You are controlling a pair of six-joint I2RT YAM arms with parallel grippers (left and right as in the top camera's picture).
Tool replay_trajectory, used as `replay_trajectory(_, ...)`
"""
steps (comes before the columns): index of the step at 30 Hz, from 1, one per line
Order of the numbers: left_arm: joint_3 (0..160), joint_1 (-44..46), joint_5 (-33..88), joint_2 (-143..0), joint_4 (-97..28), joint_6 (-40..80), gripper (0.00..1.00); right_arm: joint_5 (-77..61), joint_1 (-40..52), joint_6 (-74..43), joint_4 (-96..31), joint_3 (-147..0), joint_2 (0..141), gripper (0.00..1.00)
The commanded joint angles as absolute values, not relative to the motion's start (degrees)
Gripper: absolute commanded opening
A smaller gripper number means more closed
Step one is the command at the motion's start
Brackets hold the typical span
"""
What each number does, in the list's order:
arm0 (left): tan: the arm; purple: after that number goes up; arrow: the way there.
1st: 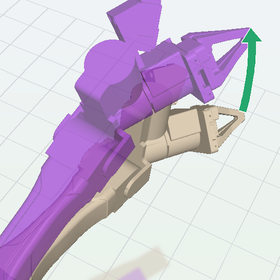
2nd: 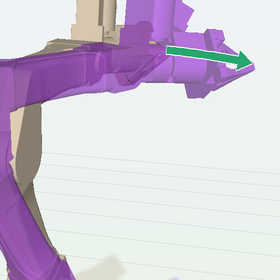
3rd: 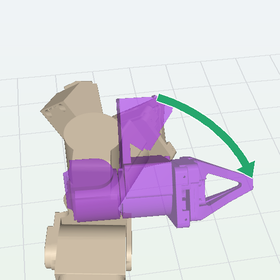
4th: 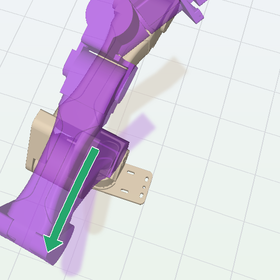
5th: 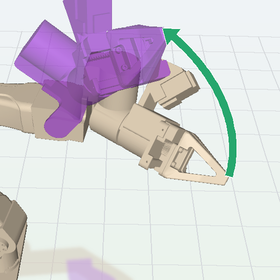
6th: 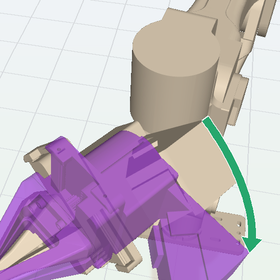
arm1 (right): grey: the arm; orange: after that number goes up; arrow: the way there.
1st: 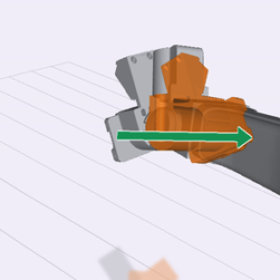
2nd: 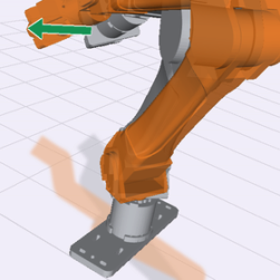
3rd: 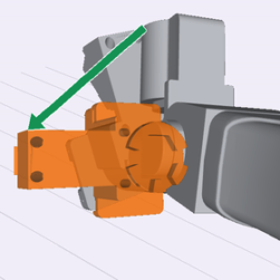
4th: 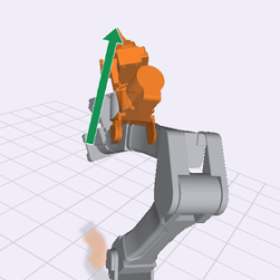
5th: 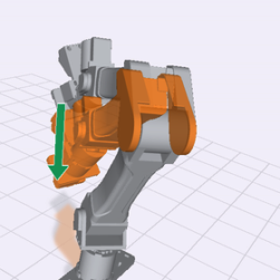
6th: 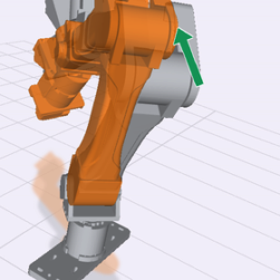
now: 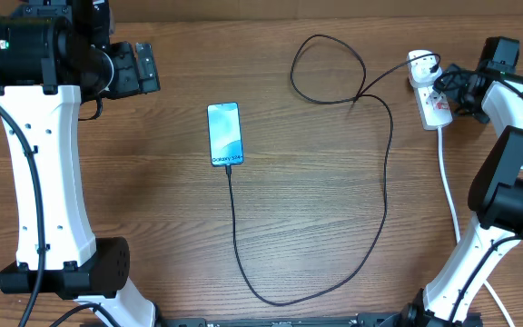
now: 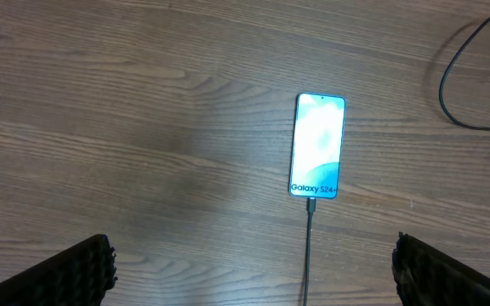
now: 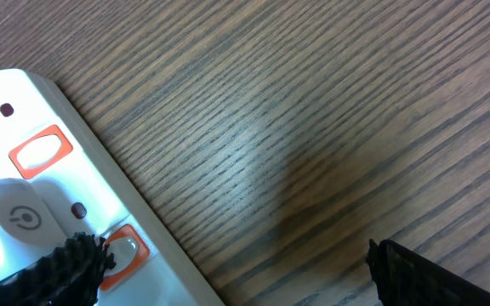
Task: Plug charger to phone and switch on socket
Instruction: 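Press down on the orange switch with the right gripper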
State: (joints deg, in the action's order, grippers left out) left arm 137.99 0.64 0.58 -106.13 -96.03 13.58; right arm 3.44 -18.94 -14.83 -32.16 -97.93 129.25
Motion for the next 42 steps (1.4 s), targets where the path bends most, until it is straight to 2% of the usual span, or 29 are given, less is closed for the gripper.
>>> replay_trajectory(1,138.0,0.8,-0.2,-104.6,-96.0,13.8,1.00,4.3,-18.7,-15.2,-31.9,-98.6,131.3,1.00)
replay_trajectory(42,138.0,0.8,-0.2,-104.6,-96.0,13.8,1.00,3.3,-15.2,-15.1,-34.6,-98.6,131.9,1.00)
